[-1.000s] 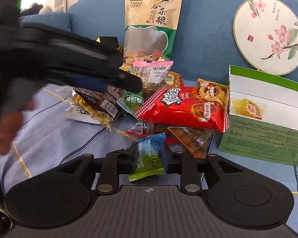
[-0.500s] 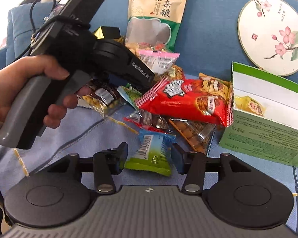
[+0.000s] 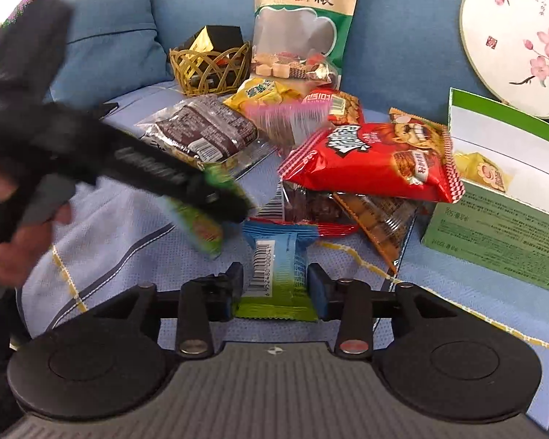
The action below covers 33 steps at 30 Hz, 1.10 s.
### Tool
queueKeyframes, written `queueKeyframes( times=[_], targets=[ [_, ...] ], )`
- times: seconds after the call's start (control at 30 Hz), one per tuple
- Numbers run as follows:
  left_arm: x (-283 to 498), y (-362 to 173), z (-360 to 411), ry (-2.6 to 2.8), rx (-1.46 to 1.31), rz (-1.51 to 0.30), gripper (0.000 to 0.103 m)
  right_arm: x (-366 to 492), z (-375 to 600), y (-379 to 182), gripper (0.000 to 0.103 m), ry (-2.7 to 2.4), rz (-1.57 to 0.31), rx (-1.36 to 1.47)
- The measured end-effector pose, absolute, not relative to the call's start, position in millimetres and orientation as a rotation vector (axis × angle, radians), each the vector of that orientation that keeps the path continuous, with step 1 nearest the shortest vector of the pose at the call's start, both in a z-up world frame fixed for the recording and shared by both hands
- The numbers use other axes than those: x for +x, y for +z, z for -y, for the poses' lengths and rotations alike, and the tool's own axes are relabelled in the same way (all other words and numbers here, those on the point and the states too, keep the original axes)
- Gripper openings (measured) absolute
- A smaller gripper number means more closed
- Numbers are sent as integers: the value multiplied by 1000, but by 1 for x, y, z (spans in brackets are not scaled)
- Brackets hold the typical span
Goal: Organize snacks
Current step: 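Grasp the green snack pack with the left gripper while the right grasps a blue-green candy bar, then move both held snacks into the green box and open both grippers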
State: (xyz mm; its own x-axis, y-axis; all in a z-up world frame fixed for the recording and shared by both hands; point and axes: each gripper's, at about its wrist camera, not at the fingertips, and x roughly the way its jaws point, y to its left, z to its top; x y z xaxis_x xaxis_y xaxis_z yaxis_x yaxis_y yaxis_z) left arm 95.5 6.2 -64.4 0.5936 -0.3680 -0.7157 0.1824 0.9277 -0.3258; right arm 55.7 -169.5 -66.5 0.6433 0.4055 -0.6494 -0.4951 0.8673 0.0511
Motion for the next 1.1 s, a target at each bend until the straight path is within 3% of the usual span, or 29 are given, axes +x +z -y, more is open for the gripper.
queueKeyframes(
  times=[0.03,0.07,0.13,0.2,0.3,0.37,0.43,0.47,0.5,0.87,1.1],
  targets=[
    [92,-63,-7,-317,-225,-875,86,56,169,-67,77,515,-707,-139],
    [89,-63,-8,-314,-221,-870,93,56,169,-67,80,517,-708,-140],
    [88,-62,-8,-319,-208,-870,94,56,169,-68,87,513,-712,-139],
    [88,-63,-9,-326,-202,-872,94,56,169,-69,87,509,-711,-133],
    [90,-64,-11,-322,-210,-872,89,57,169,-70,85,498,-711,-121],
    [92,-66,-8,-323,-173,-869,73,59,169,-72,72,500,-712,-121],
    [91,-64,-7,-328,-170,-870,57,55,168,-69,69,497,-689,-144],
    [90,-62,-8,-337,-187,-876,57,52,169,-65,68,498,-668,-148],
    [88,-58,-8,-350,-202,-871,56,50,170,-61,46,503,-645,-141],
    [93,20,35,-534,-213,-693,55,43,232,-13,46,337,-354,10],
    [129,29,102,-609,-202,-678,56,72,292,-21,46,56,-337,46]
  ],
)
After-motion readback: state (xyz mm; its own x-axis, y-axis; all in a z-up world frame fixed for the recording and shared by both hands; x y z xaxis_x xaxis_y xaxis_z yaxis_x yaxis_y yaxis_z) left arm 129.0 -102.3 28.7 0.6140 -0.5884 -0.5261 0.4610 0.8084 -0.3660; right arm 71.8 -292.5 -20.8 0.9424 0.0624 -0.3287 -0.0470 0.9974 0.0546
